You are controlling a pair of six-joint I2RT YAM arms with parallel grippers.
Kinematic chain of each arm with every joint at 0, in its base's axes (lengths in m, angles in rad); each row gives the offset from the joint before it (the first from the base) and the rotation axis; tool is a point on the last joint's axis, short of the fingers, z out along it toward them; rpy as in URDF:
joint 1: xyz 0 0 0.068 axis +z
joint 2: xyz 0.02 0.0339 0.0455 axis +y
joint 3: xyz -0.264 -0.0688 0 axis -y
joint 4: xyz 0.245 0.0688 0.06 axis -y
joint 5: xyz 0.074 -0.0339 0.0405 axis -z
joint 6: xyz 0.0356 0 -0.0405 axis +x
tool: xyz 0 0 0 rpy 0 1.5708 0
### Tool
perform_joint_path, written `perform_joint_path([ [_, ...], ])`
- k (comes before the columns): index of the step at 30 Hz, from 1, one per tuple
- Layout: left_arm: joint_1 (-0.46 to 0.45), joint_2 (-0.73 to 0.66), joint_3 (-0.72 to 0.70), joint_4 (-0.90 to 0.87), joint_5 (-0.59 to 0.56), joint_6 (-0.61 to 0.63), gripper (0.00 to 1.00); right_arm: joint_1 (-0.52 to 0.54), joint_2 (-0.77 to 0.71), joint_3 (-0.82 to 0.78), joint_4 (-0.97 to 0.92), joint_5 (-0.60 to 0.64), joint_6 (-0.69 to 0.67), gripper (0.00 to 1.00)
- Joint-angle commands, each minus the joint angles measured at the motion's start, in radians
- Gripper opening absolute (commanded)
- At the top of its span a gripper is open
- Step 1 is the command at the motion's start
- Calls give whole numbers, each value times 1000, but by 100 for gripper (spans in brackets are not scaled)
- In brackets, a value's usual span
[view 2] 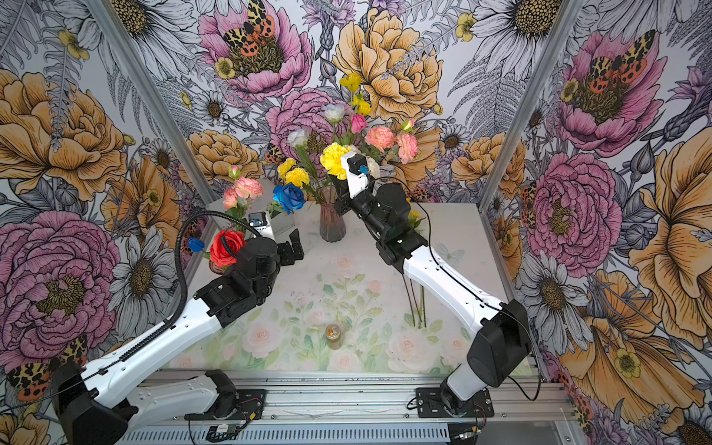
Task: Pick out yellow flowers from the vase
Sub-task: Place the flower at the center of the board.
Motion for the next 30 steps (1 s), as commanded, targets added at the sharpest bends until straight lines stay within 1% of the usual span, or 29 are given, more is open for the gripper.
perform_joint_path([
  [1, 7, -13, -9, -5, 18, -5, 99, 9, -47, -19, -30, -2, -25, 2],
  [7, 6, -12, -6, -7, 19, -2, 99, 20, -125, -46, -104, 14, -48, 0],
  [12, 5, -18, -5, -8, 14, 5, 99, 23, -214, -83, -216, 18, -53, 0],
  [18, 1, -26, -5, -10, 10, 10, 99, 25, -354, -127, -431, -14, -51, 0],
  [21, -2, -28, -7, -11, 12, 11, 99, 25, -421, -128, -570, -6, -44, 0],
  [24, -5, -31, -8, -10, 16, 10, 99, 25, -465, -115, -733, 70, -28, 0],
  [28, -6, -31, -10, -9, 21, 10, 99, 11, -494, -130, -896, 277, 49, 0],
  [30, -7, -31, -9, -8, 26, 12, 99, -19, -496, -141, -962, 313, 88, 0],
])
